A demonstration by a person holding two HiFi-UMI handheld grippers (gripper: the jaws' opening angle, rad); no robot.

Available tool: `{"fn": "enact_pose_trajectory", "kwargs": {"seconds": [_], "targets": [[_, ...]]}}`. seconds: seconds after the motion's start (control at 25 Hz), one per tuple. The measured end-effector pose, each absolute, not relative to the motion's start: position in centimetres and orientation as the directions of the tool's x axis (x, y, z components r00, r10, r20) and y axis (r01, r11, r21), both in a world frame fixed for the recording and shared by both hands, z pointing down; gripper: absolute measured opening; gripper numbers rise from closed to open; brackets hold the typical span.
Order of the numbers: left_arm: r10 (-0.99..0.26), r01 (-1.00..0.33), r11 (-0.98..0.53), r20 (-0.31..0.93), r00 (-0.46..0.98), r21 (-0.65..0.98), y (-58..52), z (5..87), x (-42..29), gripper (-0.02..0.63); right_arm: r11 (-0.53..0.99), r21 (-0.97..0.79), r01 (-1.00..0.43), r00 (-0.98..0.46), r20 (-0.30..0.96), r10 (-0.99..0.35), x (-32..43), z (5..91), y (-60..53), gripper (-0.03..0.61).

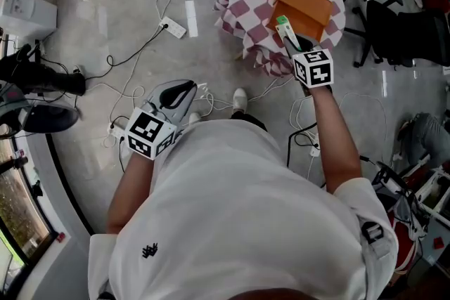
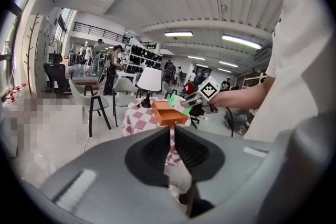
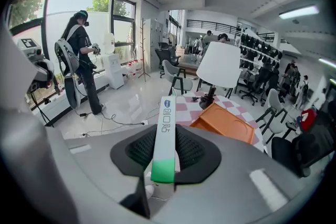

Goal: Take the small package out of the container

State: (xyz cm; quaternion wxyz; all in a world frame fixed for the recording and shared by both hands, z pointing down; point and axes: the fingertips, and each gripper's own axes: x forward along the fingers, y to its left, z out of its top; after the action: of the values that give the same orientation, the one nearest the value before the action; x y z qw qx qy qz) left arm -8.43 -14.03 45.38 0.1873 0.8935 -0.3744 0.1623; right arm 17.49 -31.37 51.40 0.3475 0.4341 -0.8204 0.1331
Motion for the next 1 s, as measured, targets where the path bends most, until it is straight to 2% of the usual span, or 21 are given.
{"fn": "enact_pose_trajectory", "kwargs": {"seconds": [0.6, 1.0], "targets": [[-0.545, -0.665, -0.706, 0.413, 0.73, 0.244, -8.0, 46.8, -12.7, 0.081, 0.559, 0.042, -0.828, -0.415, 0.624, -0.662, 10.2, 47.1, -17.9, 0.089], [-0.519, -0.637, -0.732, 0.406, 0.752, 0.242, -5.7, 46.9, -13.0, 0.081, 0.54, 0.037, -0.841, -0.409, 0.609, -0.679, 9.0, 46.0, -13.8, 0.089]]}}
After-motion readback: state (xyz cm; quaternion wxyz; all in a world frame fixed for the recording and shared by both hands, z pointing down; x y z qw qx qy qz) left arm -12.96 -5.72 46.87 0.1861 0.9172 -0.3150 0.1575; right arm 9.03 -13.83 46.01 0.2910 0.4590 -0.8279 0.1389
